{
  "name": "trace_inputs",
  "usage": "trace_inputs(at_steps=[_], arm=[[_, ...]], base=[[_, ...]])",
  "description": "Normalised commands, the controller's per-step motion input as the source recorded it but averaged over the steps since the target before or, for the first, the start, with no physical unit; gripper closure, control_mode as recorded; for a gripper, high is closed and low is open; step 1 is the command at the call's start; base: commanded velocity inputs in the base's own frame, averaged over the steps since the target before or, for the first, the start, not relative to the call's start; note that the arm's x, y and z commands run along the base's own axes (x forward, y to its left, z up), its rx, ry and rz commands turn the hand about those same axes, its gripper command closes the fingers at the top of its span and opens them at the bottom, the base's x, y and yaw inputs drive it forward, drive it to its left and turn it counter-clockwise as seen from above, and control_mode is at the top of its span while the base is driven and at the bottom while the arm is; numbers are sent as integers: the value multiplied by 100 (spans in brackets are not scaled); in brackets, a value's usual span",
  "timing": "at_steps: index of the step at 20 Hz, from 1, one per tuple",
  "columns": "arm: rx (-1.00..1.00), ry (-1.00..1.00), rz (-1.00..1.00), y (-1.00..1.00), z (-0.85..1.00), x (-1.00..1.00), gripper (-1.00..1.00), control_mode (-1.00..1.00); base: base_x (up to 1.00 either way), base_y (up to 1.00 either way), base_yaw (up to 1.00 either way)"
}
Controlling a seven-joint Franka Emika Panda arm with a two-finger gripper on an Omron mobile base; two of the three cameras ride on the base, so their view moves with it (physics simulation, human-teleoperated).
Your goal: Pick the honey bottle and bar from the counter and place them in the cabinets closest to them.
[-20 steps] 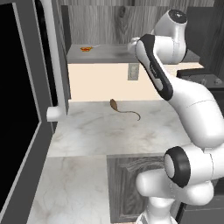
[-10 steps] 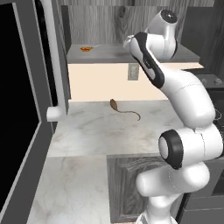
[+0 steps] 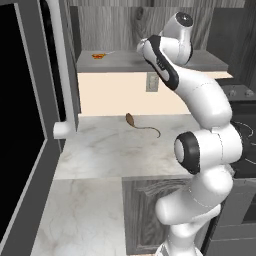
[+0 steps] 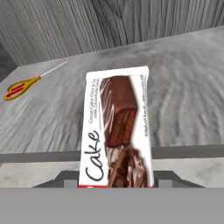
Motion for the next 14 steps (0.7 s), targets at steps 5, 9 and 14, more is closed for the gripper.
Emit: trace_inputs(at_steps=[5,9,14], arm=[[-1,0,2,0,-12,39,100,-100],[-4,0,2,0,-22,33,100,-100],[-1,-1,2,0,-12,49,100,-100]], base=[[0,0,0],[0,0,0],[0,0,0]])
